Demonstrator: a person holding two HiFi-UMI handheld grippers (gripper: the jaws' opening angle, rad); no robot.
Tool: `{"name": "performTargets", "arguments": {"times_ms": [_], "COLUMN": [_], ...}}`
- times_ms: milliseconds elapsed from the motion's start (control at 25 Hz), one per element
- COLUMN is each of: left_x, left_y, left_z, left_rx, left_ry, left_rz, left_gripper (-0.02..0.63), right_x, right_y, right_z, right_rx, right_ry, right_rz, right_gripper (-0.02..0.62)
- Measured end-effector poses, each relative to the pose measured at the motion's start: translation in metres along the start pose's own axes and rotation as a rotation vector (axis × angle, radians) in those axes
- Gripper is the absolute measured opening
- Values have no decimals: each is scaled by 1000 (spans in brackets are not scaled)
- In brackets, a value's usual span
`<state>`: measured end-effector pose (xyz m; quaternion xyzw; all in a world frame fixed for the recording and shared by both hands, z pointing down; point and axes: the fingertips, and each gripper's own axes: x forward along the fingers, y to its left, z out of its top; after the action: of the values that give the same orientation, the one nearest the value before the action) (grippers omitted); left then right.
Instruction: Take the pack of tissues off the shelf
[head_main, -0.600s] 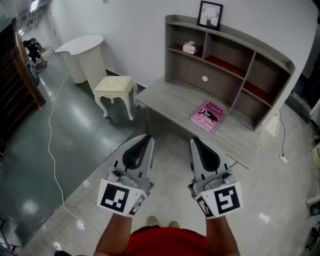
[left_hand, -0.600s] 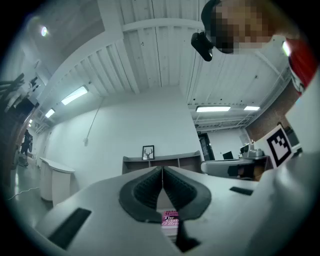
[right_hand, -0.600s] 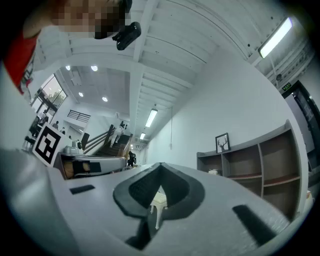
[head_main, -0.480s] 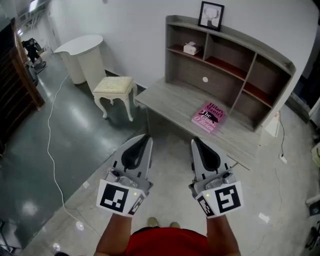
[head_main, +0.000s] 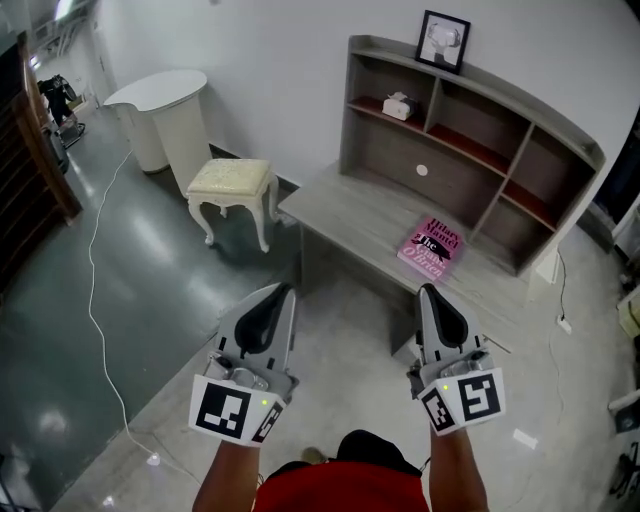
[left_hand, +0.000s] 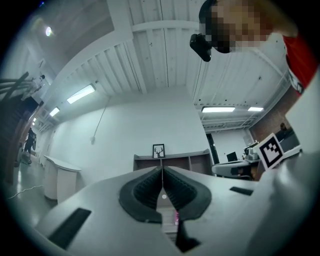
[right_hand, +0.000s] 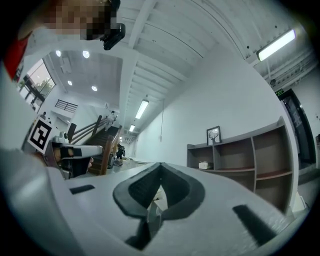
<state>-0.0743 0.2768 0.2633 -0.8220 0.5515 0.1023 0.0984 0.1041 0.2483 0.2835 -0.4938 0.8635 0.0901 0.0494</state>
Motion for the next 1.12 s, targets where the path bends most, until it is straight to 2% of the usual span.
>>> {"name": "performTargets", "arguments": {"times_ms": [200, 440, 600, 920, 1120], "left_x": [14, 73, 134, 294, 361], "left_y": [28, 55, 81, 125, 145], "left_z": [-16, -44, -61, -94, -113], "left_rx": [-11, -27, -1, 17, 19], "left_ry": [13, 26, 32, 37, 52], "left_rz": [-1, -26, -33, -75, -93], "left_gripper": [12, 12, 12, 12, 12], "right_x": [30, 88, 148, 280, 340], "right_y": [-3, -31, -70, -158, -204], "right_z": [-11, -23, -32, -56, -63], "right_rx": [6, -4, -8, -8, -19], "right_ry": [10, -16, -47, -41, -32], "right_rz": [-22, -51, -83, -117, -169], "right_gripper": [6, 6, 6, 6, 8]}}
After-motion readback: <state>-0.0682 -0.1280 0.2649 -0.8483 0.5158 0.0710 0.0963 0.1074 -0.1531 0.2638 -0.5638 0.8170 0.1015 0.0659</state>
